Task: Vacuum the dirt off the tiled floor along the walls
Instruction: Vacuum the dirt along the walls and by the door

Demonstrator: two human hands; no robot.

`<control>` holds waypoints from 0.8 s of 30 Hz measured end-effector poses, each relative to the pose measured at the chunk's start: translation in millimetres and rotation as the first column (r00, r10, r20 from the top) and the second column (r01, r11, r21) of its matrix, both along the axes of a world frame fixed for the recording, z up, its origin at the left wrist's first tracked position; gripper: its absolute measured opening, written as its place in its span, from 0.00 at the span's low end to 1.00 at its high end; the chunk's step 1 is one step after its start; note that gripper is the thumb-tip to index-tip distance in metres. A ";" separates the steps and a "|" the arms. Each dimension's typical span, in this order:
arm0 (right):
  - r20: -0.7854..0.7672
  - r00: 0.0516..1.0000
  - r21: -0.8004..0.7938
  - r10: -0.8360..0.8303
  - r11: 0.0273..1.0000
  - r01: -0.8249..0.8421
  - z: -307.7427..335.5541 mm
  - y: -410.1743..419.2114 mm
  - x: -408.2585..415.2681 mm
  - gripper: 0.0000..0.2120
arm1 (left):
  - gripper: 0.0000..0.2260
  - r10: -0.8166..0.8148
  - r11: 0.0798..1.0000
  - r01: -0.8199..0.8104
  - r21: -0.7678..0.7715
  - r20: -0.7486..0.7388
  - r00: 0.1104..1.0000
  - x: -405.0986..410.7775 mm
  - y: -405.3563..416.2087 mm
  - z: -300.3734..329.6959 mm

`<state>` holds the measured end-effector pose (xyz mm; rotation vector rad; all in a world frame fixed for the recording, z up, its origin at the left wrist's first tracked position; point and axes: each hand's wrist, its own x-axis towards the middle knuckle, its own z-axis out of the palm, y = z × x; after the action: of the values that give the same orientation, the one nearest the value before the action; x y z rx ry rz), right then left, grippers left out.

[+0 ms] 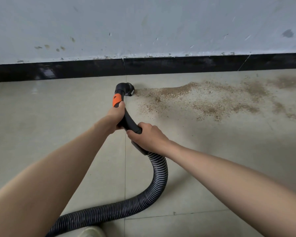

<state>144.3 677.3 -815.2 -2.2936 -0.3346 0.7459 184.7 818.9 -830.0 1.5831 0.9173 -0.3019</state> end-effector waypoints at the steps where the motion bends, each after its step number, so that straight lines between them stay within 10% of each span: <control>1: -0.003 1.000 0.009 -0.007 1.000 0.007 0.0 -0.2 1.8 0.15 | 0.15 -0.006 1.000 0.006 0.001 -0.002 1.000 2.0 -0.5 0.9; 24: -0.012 1.000 0.021 -0.025 0.999 0.025 -20.5 -48.1 -35.7 0.15 | 0.17 -0.017 0.990 0.018 0.142 -0.010 1.000 -29.3 -45.1 -26.3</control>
<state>108.5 629.3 -835.7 -2.2683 -0.3063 0.7397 155.4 773.8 -856.4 1.7229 0.9494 -0.2606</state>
